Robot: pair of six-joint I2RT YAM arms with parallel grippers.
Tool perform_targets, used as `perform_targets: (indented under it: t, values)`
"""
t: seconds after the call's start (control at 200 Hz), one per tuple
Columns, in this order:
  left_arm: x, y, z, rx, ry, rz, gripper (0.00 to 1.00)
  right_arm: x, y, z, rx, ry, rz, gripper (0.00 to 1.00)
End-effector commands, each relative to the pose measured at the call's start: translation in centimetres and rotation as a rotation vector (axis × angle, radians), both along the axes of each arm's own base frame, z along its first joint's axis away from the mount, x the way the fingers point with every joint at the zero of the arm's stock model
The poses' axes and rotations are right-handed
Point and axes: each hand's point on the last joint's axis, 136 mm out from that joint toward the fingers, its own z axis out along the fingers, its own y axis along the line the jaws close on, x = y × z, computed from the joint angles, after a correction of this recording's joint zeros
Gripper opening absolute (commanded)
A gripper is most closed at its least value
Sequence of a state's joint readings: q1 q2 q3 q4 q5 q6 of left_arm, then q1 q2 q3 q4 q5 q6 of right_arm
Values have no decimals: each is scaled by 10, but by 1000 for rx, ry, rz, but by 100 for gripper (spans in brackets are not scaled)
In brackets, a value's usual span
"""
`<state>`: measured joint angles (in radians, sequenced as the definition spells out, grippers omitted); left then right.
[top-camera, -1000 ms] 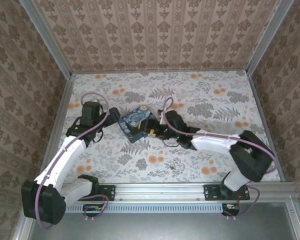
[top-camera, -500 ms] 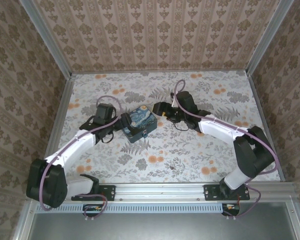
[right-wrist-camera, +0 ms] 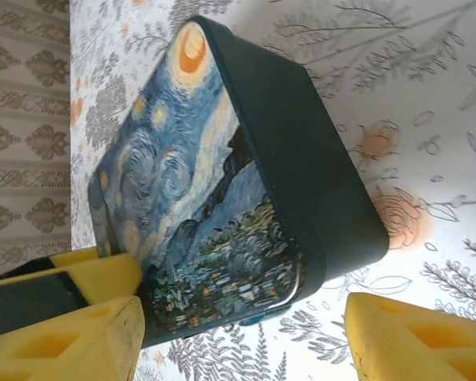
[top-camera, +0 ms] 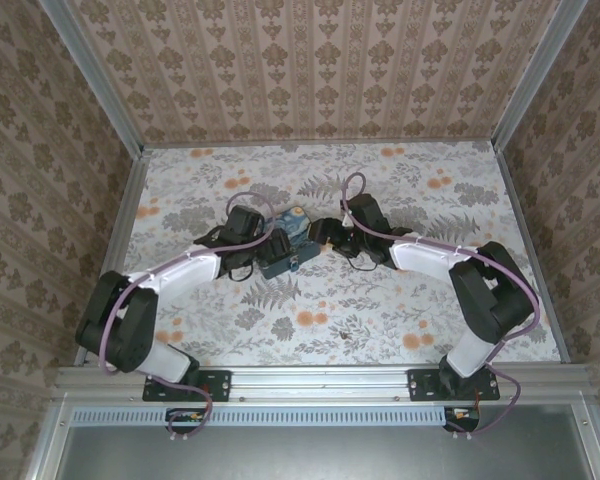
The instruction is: Unlock a padlock with a key
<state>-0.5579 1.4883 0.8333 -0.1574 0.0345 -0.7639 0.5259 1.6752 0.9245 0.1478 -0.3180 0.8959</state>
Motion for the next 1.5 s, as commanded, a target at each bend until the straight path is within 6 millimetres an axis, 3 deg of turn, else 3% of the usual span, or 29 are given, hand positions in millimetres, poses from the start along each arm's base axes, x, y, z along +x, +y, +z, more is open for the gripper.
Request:
perform_targets:
  t: [0.0,0.425,0.755,1.11,1.2,1.325,1.495]
  values:
    - [20,-20,18,-42,-55,-28,100,5,-11,-19,11,28,-86,66]
    - [56,-67,19,-135,-56,-105,100,18,-39,-23,50,27,-217,61]
    - [49,-85,19,-183,-61,-99,100,29,-58,-22,90,37,-279,52]
    - [37,-81,17,-172,-60,-94,100,47,-59,-14,107,44,-271,48]
    - [39,-77,18,-156,-64,-86,100,44,-61,-11,105,41,-261,56]
    - [47,-64,21,-148,-74,-60,100,35,-79,-5,90,19,-290,71]
    - [55,-33,34,-146,-97,-19,100,10,-104,5,50,-3,-312,74]
